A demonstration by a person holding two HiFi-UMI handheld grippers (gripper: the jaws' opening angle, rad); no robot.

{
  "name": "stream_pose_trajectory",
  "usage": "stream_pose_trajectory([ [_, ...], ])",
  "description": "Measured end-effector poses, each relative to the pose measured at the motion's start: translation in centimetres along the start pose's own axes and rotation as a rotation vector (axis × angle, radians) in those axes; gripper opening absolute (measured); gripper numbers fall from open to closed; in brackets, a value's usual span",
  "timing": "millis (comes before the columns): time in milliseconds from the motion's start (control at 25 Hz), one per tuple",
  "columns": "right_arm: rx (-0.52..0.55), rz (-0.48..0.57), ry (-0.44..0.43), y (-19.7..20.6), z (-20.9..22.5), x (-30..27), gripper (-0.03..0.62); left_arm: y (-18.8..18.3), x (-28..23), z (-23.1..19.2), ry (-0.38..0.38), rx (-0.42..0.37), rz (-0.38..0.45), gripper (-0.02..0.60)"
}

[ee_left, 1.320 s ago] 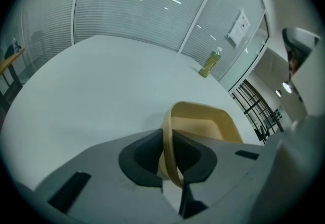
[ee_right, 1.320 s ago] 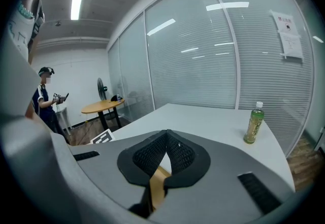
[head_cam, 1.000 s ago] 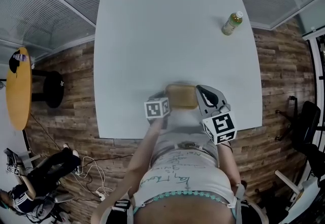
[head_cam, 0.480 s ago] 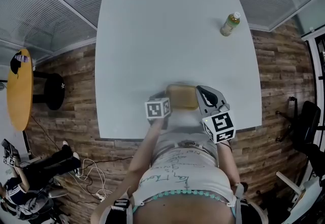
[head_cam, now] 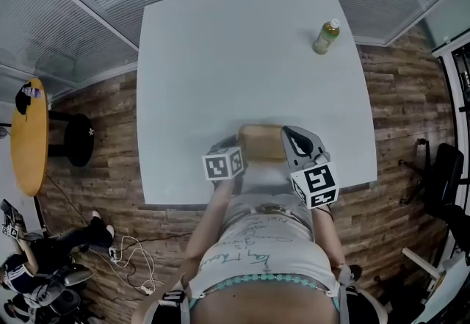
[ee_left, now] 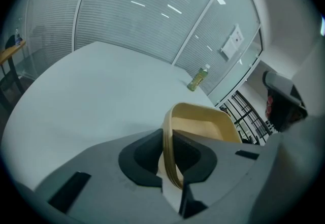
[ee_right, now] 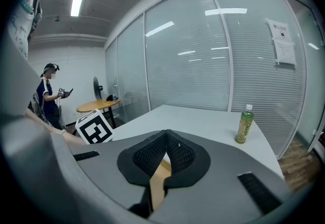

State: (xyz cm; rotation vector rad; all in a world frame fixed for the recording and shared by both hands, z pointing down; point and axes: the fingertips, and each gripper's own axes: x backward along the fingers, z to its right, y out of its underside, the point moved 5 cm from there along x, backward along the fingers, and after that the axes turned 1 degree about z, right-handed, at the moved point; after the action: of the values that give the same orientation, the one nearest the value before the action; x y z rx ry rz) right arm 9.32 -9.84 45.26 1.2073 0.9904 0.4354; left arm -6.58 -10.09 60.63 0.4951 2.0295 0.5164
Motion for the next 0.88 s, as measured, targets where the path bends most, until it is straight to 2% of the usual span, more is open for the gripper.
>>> stream_pose_trajectory([
  [400, -0.018, 0.083, 0.01, -1.8, 0.3, 1.0, -0.006, -2.9, 4.3, 0.9, 0.0, 0.009, 0.104, 0.029],
  [760, -0.001, 0.132, 0.002, -3.2, 0.5, 1.8, -0.006, -4.5, 7.3, 1.4, 0.032, 0.05, 0.166, 0.029],
  [880, 0.023, 0.141, 0.005, -3.8, 0.2, 2.3, -0.006, -4.8, 8.6, 1.5, 0.022, 0.031, 0.188, 0.029],
])
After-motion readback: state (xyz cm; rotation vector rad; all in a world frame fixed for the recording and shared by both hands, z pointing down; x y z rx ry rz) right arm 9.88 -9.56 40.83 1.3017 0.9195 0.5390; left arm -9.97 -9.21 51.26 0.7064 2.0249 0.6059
